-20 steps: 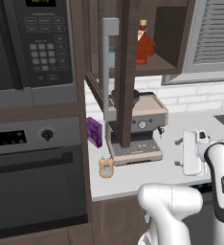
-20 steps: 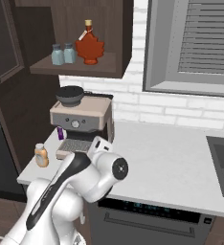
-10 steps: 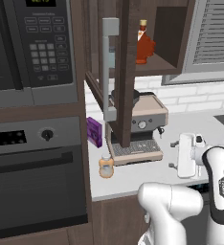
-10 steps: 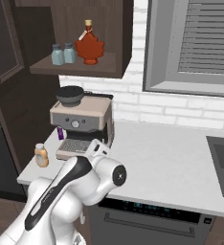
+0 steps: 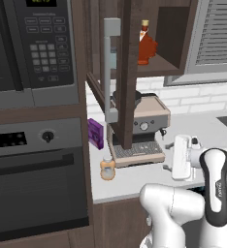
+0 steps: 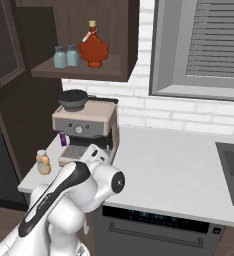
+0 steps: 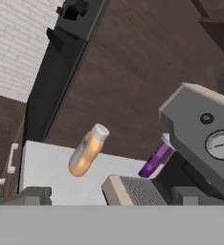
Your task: Put the shaker and condiment bottle from the counter next to their counterparts in the cabinet.
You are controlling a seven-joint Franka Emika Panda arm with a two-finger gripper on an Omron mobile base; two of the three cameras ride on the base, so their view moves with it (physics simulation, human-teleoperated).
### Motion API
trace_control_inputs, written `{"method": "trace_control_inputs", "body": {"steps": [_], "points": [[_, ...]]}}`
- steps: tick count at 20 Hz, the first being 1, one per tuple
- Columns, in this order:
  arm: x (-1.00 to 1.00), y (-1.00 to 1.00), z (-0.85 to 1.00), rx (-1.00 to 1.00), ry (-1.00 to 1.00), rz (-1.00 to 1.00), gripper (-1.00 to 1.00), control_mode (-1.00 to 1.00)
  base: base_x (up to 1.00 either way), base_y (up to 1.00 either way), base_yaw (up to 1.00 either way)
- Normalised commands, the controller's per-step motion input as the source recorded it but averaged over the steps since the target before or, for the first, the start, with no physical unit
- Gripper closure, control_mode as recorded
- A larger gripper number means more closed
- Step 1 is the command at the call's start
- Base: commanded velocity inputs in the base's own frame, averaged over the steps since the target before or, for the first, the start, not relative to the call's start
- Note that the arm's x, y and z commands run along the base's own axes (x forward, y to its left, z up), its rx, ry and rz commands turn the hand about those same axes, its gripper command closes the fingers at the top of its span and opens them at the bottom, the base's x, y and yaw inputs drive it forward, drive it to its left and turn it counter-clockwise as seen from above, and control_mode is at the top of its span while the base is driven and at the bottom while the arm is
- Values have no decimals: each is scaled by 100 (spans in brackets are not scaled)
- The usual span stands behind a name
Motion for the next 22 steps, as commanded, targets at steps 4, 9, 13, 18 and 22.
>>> {"method": "trace_control_inputs", "body": {"steps": [4,9,13,18,22], "points": [[0,39,0,5,1,0,-100,-100,0,0,0],[0,48,-2,3,0,0,-100,-100,0,0,0],[0,53,-24,1,0,0,-100,-100,0,0,0],[1,44,-46,0,0,0,-100,-100,0,0,0],[4,35,-56,0,0,0,-100,-100,0,0,0]]}}
